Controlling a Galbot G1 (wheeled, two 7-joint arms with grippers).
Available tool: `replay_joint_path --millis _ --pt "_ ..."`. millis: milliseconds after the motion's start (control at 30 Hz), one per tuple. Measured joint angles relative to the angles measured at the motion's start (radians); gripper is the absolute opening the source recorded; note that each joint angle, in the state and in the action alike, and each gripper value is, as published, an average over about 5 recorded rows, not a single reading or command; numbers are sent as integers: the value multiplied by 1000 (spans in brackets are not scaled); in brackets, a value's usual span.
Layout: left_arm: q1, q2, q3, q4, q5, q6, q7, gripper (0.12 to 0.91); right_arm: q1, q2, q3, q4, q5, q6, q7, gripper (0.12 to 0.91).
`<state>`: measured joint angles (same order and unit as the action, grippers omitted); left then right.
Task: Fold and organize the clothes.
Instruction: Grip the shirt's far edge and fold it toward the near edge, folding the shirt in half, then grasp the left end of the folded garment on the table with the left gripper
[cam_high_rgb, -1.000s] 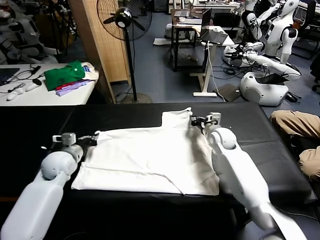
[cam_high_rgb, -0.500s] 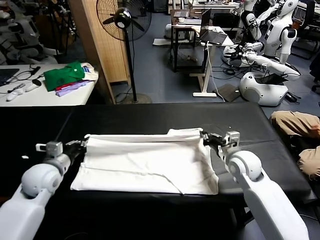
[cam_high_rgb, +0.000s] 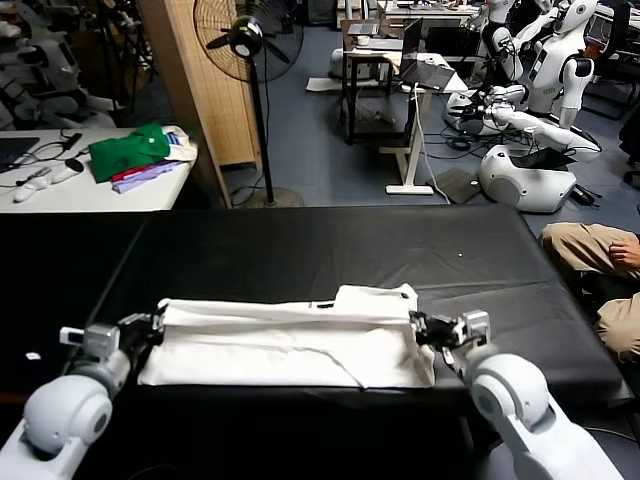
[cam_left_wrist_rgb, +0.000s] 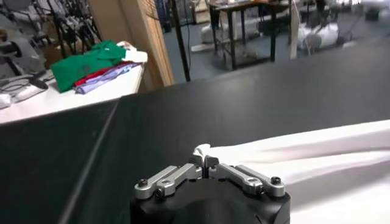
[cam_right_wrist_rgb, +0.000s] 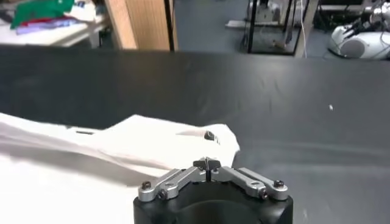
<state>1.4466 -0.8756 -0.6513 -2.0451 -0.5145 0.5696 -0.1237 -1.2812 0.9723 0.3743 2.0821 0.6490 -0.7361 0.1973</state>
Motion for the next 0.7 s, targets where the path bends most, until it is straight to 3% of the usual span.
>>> replay_joint_path --millis 233,300,367,467,600,700 --pt "78 -25 -19 -15 65 0 0 139 -70 14 11 18 -61 22 -42 136" --pt "95 -31 -25 -21 70 7 5 160 -80 14 20 28 -65 40 -63 202" --pt "110 -36 -32 -29 72 12 14 230 -85 13 35 45 -60 58 -81 293" --pt "131 -43 -45 -49 68 17 22 394 -83 11 67 73 -41 75 -89 460" --pt "155 -53 -72 -90 47 36 21 612 -54 24 93 72 -45 102 -59 684" --pt "154 -63 -87 -114 38 41 17 742 -12 50 85 38 -85 127 -32 776"
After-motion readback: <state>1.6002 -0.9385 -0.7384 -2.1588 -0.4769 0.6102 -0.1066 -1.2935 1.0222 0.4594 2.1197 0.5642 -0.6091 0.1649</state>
